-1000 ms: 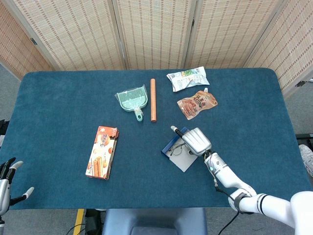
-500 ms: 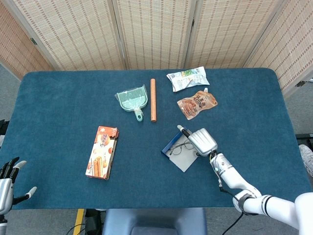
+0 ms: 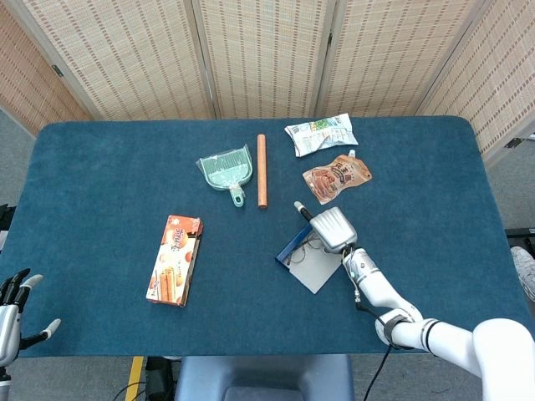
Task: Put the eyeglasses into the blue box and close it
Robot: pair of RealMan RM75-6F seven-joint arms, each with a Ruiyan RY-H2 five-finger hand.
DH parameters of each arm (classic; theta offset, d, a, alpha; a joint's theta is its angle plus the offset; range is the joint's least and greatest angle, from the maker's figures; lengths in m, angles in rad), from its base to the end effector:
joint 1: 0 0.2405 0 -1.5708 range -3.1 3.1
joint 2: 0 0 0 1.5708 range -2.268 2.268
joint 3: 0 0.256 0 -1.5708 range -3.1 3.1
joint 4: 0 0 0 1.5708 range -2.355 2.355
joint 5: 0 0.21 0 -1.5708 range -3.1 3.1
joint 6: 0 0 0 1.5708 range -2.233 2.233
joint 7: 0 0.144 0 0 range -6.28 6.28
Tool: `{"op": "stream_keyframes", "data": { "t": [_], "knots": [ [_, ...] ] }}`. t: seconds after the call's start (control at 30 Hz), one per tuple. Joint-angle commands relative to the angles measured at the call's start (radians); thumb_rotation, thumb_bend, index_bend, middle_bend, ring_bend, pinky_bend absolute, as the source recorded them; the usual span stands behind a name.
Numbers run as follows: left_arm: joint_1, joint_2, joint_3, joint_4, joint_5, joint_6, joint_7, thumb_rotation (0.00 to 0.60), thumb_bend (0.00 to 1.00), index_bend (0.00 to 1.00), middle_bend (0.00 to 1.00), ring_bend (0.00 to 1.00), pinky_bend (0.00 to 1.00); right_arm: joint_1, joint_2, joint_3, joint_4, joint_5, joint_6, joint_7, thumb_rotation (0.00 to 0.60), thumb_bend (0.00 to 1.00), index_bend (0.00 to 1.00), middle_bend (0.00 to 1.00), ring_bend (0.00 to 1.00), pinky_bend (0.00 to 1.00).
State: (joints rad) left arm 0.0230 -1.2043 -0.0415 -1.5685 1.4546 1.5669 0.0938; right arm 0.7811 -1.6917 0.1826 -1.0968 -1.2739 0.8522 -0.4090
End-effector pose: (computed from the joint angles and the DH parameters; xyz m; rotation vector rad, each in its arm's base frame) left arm -0.3317 0.1440 0.1476 -1.2623 -0.8943 -0.7982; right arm -0.1738 -0.3815 -0.0425 1.9700 -0.6049 0.7173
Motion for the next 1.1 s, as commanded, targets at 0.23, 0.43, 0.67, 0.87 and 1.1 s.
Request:
{"op": "stream_keyframes", "data": {
  "t": [0.23, 0.43, 0.67, 0.87, 1.1],
  "knots": [
    [0.002, 0.002, 0.001, 0.010, -0.007, -0.008, -0.019, 0.600, 0.19, 0.23, 0.14, 0.15, 0.24, 0.058, -0.084, 0.045, 0.087, 0.058, -0.017, -0.036, 0.600, 0.14, 0.00, 0.95, 1.00, 0.99],
    [0.007, 0.003, 0.000, 0.020, -0.010, -0.003, -0.033, 0.600, 0.19, 0.23, 0.14, 0.15, 0.24, 0.032, -0.041, 0.024, 0.021, 0.033, 0.018, 0.006, 0.600, 0.16, 0.00, 0.95, 1.00, 0.99],
    [0.003, -0.003, 0.003, 0.018, 0.004, -0.004, -0.033, 0.600, 0.19, 0.23, 0.14, 0.15, 0.24, -0.057, 0.087, -0.057, -0.143, -0.078, 0.140, 0.072, 0.600, 0.16, 0.12, 0.95, 1.00, 0.99],
    [-0.003, -0.003, 0.002, 0.006, 0.015, -0.003, -0.024, 0.600, 0.19, 0.23, 0.14, 0.15, 0.24, -0.125, 0.147, -0.147, -0.170, -0.179, 0.219, 0.133, 0.600, 0.19, 0.40, 0.92, 1.00, 0.99],
    [-0.009, -0.002, 0.006, -0.006, 0.022, -0.011, -0.013, 0.600, 0.19, 0.23, 0.14, 0.15, 0.24, -0.179, 0.141, -0.186, -0.122, -0.218, 0.267, 0.203, 0.600, 0.19, 0.40, 0.92, 1.00, 0.99]
  ]
}}
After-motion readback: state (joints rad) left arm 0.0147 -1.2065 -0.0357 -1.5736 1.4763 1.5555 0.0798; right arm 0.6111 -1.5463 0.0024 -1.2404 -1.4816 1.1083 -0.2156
